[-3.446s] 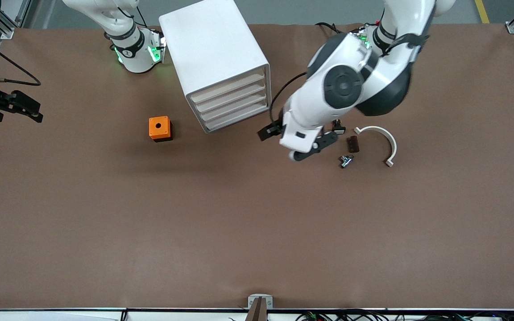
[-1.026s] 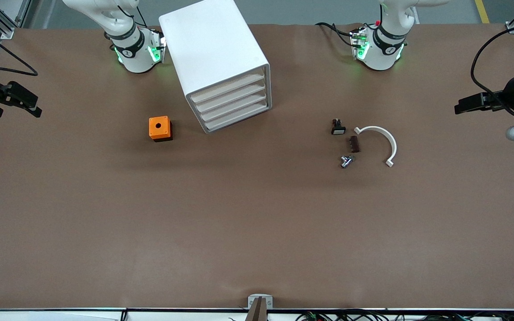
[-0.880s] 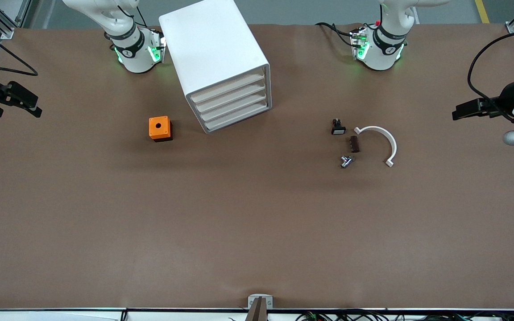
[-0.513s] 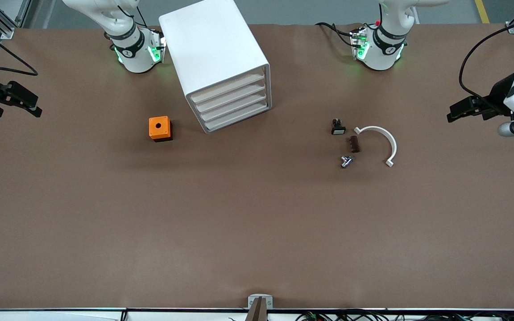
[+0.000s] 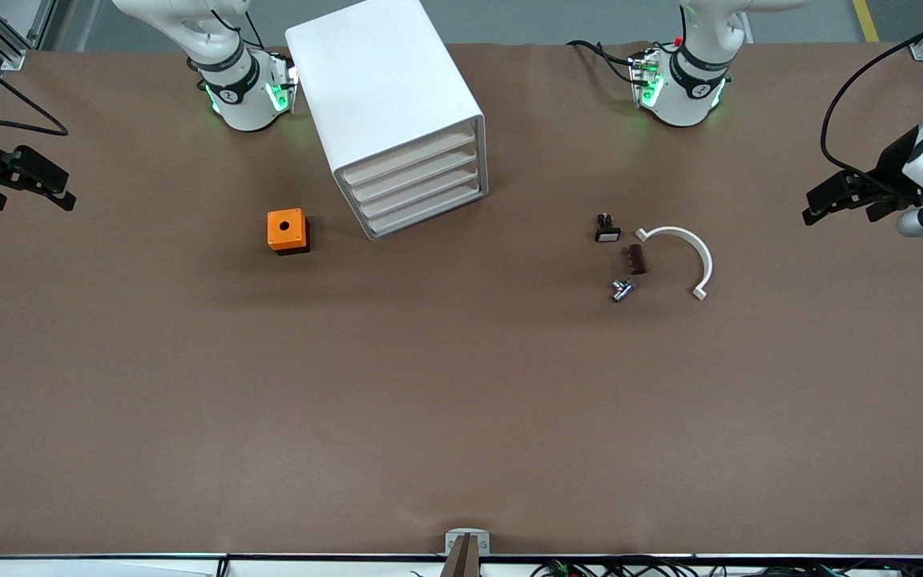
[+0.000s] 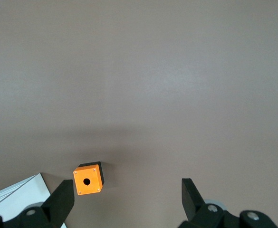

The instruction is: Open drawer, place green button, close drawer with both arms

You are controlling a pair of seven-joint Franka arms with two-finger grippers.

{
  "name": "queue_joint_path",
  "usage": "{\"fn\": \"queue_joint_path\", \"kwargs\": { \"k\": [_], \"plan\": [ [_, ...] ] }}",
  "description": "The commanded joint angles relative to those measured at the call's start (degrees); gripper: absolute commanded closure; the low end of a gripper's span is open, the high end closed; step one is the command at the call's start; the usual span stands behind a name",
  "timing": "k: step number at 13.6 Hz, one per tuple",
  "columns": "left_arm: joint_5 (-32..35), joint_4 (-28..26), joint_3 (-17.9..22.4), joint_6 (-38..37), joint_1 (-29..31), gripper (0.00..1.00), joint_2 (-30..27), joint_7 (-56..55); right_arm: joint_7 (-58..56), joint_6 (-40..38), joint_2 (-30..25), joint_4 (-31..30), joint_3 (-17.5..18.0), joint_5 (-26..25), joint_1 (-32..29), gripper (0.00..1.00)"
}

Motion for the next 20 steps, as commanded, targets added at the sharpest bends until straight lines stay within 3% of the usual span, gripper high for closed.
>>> {"fn": "queue_joint_path", "kwargs": {
  "k": [1,4,12,20],
  "plan": [
    [1.14,3.60,-0.39,1.84,0.09,0.01,3.87,1.19,-0.74,-0.25,-1.31,-0.84,0.74,0.72,-1.07,0.00],
    [1.32,7.14,-0.31,1.85,0.09,0.01,6.52,1.27,-0.65,-0.25,-1.31,-0.84,0.74,0.72,-1.16,0.00],
    [1.49,9.87,-0.39,1.50,-0.79,0.00,6.79,1.45,-0.57,-0.60,-1.31,-0.84,0.74,0.72,-1.16,0.00],
    [1.40,15.31,-2.50,-6.41,-0.79,0.00,6.79,-0.40,-0.48,-1.04,-1.31,-0.84,0.74,1.24,-1.16,0.00]
  ]
}}
